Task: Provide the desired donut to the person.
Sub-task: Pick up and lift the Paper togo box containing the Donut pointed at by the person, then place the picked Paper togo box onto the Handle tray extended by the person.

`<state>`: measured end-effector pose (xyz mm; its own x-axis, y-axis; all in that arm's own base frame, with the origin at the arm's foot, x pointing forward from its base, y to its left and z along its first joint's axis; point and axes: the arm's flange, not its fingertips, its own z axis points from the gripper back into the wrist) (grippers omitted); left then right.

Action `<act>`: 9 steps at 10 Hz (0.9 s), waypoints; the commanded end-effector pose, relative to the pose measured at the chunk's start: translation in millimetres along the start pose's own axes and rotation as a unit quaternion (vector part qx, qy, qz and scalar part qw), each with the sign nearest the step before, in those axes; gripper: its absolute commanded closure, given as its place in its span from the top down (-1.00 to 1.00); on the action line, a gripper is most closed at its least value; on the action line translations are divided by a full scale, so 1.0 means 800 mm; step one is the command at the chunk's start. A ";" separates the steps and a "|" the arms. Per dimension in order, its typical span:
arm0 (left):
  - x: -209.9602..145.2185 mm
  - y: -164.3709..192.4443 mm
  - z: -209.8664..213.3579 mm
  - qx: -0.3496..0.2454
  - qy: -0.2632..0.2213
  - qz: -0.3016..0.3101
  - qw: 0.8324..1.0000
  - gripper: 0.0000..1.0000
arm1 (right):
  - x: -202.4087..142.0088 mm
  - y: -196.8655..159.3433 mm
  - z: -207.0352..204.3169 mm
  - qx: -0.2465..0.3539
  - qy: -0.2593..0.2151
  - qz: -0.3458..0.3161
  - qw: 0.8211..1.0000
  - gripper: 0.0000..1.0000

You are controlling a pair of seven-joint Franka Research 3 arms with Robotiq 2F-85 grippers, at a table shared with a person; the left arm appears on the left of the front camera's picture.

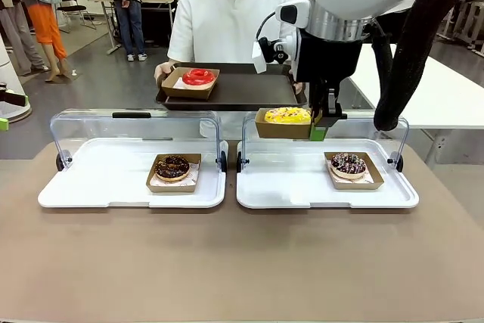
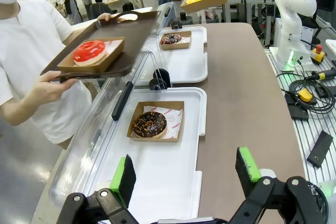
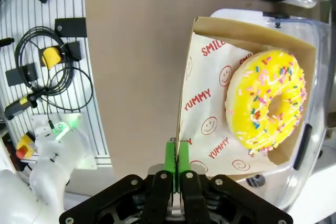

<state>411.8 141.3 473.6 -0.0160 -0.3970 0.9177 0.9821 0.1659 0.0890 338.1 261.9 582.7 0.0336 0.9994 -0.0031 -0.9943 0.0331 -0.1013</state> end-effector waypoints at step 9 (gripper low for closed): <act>0.001 0.000 0.001 0.003 -0.009 -0.003 1.000 1.00 | 0.004 0.012 0.009 -0.005 -0.002 -0.001 1.000 -1.00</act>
<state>411.8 141.3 473.6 -0.0161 -0.3970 0.9177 0.9821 0.1659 0.0890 330.4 265.4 588.6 0.0212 0.9998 0.0000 -0.9932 0.0211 -0.1145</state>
